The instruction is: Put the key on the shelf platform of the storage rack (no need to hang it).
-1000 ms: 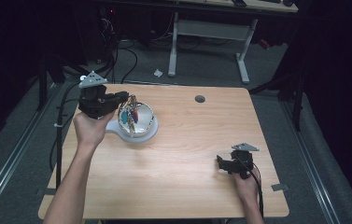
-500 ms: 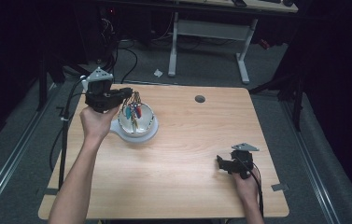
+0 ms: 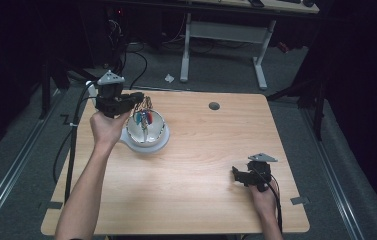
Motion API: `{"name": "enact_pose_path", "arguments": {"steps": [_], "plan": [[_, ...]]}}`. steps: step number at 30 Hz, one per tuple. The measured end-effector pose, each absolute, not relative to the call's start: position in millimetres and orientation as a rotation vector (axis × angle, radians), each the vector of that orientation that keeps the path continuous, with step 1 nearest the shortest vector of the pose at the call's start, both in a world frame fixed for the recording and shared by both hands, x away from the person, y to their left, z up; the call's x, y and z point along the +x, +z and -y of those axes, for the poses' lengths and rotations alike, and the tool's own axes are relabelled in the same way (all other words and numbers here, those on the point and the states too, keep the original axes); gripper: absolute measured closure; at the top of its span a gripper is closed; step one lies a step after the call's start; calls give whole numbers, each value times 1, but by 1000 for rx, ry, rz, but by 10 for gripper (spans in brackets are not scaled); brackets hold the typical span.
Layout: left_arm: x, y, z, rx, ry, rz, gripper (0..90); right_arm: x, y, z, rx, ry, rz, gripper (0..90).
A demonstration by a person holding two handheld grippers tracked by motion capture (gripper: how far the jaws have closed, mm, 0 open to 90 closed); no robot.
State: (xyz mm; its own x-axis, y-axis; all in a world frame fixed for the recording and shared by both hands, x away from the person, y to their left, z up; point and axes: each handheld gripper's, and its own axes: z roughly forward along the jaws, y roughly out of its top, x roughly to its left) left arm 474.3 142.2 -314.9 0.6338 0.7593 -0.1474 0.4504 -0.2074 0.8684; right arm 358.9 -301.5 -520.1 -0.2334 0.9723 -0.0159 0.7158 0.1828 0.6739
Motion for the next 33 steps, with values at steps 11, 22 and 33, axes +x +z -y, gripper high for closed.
{"name": "enact_pose_path", "arguments": {"steps": [11, 22, 33], "plan": [[479, -321, -139, 1866, 392, -967, 853, 359, -520, 302, 1582, 769, -2020, 155], [483, -332, -129, 1902, 395, -960, 853, 359, -520, 302, 1582, 768, -2020, 155], [485, -350, -130, 1920, 382, -973, 853, 359, -520, 301, 1582, 769, -2020, 155]]}}
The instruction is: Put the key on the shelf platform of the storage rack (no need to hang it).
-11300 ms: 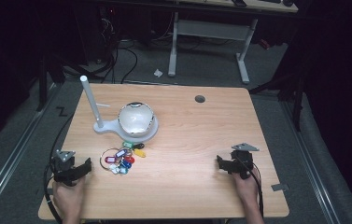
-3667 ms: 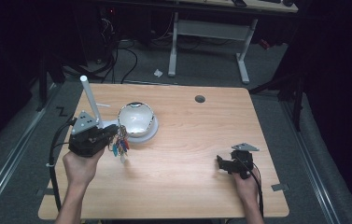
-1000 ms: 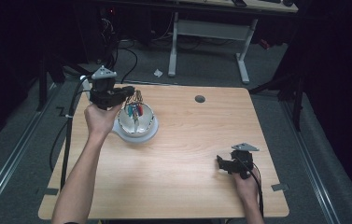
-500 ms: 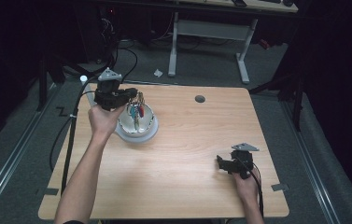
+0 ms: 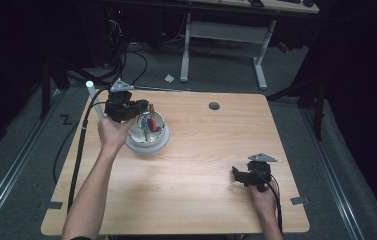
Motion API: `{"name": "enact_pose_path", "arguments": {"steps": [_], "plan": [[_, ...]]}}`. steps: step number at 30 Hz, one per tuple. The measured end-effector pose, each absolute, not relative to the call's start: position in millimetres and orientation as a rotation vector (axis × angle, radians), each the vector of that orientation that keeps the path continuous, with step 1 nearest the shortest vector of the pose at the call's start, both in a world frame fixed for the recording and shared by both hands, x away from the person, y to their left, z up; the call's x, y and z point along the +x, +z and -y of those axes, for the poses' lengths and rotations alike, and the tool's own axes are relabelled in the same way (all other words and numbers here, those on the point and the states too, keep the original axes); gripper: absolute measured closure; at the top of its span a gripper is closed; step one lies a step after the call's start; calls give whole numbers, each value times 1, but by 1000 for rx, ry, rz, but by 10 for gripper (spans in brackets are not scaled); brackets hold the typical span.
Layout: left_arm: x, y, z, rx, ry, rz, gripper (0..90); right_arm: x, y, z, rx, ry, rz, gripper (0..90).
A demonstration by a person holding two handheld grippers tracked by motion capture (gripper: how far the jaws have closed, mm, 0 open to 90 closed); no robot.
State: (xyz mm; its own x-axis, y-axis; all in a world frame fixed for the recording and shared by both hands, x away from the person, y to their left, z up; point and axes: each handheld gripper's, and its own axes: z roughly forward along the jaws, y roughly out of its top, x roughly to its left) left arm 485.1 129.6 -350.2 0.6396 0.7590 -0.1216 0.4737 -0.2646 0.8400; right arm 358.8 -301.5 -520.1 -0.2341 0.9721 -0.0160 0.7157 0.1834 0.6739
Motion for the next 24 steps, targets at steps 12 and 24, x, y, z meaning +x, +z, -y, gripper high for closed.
{"name": "enact_pose_path", "arguments": {"steps": [12, 24], "plan": [[487, -369, -129, 1934, 381, -995, 852, 359, -520, 301, 1582, 769, -2020, 155], [491, -383, -125, 1974, 381, -1006, 852, 359, -520, 301, 1582, 769, -2020, 155]]}}
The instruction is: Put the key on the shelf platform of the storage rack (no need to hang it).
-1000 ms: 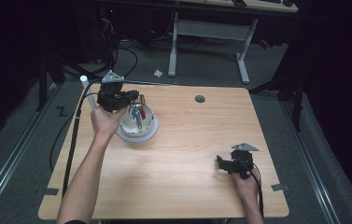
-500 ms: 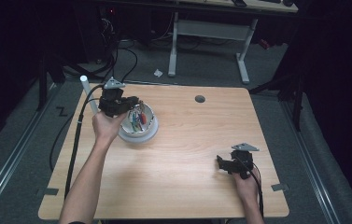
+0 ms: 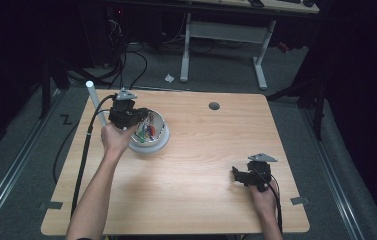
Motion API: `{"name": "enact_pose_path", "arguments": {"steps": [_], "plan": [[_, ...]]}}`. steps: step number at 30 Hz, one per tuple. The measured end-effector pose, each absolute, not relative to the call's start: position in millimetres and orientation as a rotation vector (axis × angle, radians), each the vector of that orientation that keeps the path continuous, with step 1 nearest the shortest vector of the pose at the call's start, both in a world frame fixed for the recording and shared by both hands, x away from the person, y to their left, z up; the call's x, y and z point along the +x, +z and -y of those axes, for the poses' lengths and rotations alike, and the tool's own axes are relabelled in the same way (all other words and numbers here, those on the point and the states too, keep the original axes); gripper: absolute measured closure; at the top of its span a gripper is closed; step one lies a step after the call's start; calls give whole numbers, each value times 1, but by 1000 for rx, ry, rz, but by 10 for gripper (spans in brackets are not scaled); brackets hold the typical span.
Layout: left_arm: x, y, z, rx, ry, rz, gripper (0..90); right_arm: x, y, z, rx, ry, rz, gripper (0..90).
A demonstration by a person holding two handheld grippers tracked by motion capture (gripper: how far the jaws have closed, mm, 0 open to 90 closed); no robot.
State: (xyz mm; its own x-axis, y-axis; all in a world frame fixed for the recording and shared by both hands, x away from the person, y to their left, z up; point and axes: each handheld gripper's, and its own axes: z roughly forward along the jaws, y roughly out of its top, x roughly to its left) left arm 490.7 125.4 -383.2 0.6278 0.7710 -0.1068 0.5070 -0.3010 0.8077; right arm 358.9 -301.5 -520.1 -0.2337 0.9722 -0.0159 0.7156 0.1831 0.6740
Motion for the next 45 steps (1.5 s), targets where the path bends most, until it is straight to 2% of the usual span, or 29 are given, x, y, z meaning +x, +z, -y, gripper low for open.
{"name": "enact_pose_path", "arguments": {"steps": [13, 26, 40, 44, 45], "plan": [[497, -397, -116, 2030, 398, -1025, 851, 359, -520, 302, 1582, 769, -2020, 155], [501, -413, -121, 2015, 372, -1083, 851, 359, -520, 301, 1582, 769, -2020, 155], [504, -435, -108, 2040, 352, -1099, 845, 359, -520, 302, 1581, 769, -2021, 155], [505, -436, -107, 2025, 343, -1115, 830, 359, -520, 302, 1581, 769, -2021, 155], [505, -436, -108, 2025, 340, -1118, 800, 359, -520, 302, 1581, 769, -2021, 155]]}}
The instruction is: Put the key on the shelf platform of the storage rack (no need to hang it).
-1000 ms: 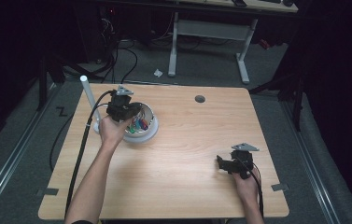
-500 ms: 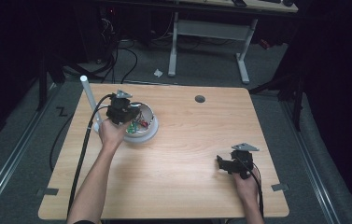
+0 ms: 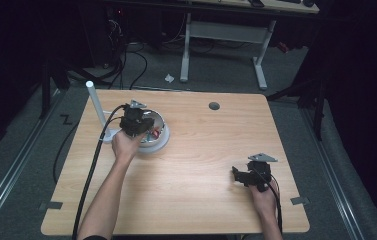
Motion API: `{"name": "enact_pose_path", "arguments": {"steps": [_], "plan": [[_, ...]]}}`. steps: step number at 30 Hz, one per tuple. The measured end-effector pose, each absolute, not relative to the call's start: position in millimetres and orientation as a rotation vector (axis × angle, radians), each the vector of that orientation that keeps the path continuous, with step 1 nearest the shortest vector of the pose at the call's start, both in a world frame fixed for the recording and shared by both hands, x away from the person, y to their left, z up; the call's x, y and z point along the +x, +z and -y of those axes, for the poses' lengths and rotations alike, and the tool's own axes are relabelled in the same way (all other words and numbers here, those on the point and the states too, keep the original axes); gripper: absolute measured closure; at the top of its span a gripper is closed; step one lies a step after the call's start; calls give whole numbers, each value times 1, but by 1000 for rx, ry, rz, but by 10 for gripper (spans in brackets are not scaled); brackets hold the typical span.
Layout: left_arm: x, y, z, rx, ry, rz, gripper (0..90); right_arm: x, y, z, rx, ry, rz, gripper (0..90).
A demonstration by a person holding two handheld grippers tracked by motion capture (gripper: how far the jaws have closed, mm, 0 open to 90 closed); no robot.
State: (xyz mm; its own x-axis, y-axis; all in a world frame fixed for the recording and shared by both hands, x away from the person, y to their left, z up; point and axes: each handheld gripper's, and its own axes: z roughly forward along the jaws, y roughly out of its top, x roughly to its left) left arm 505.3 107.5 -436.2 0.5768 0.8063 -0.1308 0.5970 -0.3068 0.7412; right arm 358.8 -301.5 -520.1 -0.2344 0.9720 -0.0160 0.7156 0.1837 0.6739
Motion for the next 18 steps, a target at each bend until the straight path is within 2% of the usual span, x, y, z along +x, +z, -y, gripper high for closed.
{"name": "enact_pose_path", "arguments": {"steps": [2, 3, 5, 6, 7, 14, 18], "plan": [[505, -436, -108, 2025, 331, -1122, 701, 359, -520, 302, 1581, 769, -2021, 155], [505, -436, -108, 2024, 339, -1122, 701, 359, -520, 302, 1581, 769, -2021, 155], [503, -435, -109, 2012, 336, -1127, 620, 359, -520, 302, 1581, 769, -2021, 155], [503, -435, -110, 2008, 328, -1126, 620, 359, -520, 302, 1581, 769, -2021, 155], [502, -433, -111, 2010, 319, -1120, 584, 359, -520, 302, 1581, 769, -2021, 155], [493, -420, -115, 1984, 334, -1103, 496, 359, -520, 302, 1581, 769, -2021, 155], [487, -412, -118, 1976, 350, -1089, 474, 359, -520, 302, 1581, 769, -2021, 155]]}}
